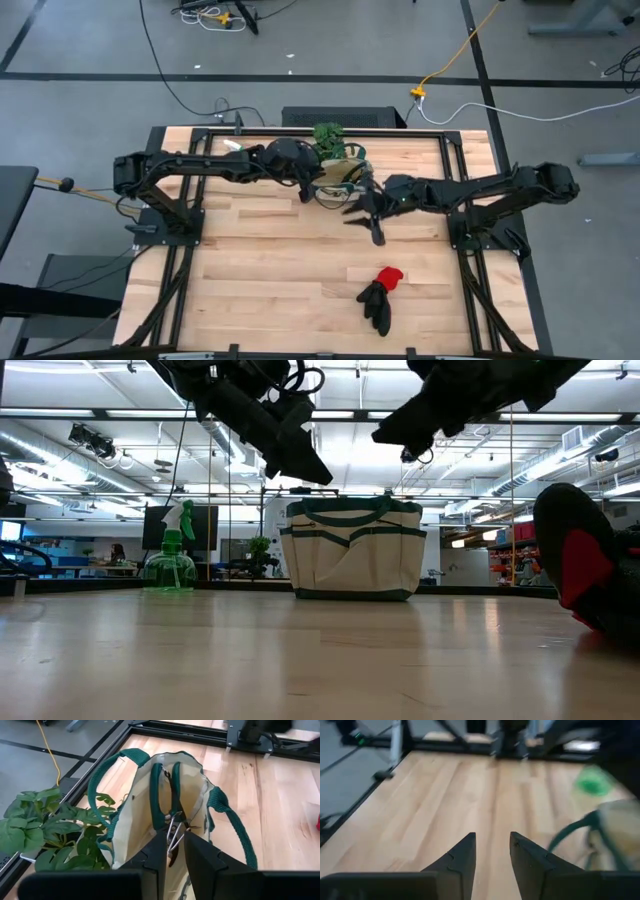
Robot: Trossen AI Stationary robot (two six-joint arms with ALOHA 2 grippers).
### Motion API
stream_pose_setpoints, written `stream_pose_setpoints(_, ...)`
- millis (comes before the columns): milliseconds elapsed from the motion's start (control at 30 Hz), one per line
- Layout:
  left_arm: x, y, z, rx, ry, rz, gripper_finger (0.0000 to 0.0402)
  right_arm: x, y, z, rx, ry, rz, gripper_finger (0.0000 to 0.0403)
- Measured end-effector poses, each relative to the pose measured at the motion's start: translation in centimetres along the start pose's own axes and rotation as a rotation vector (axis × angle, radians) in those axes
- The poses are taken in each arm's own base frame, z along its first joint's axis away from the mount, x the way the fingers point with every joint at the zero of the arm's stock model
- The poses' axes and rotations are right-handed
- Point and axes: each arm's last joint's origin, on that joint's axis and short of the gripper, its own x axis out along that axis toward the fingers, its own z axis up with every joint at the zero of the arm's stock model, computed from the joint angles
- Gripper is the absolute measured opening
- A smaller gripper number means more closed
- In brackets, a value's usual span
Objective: Pick & Place Garden tools in Gardening bag
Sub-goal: Put the red gloves into the green gardening bag
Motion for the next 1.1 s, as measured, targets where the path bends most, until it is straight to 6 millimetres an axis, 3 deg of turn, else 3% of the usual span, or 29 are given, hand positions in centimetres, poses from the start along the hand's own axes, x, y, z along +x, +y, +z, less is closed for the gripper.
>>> stream_pose_setpoints(467, 0.0, 0.0, 0.0, 0.001, 0.001, 0.0, 0.0071, -0.1, 7.6, -1.4, -0.096, 0.16, 0.254, 0.0123)
stream_pose_setpoints(833, 0.0, 0.0, 0.0, 0.001, 0.002, 0.0, 0.0071, -1.1, 11.5, -3.0, 0.009, 0.319, 0.257, 0.0123)
stream_pose_setpoints(1100, 0.0, 0.0, 0.0, 0.0, 0.002, 0.0, 0.0071, -2.8, 14.0, -1.6, -0.043, 0.406, 0.23, 0.0152)
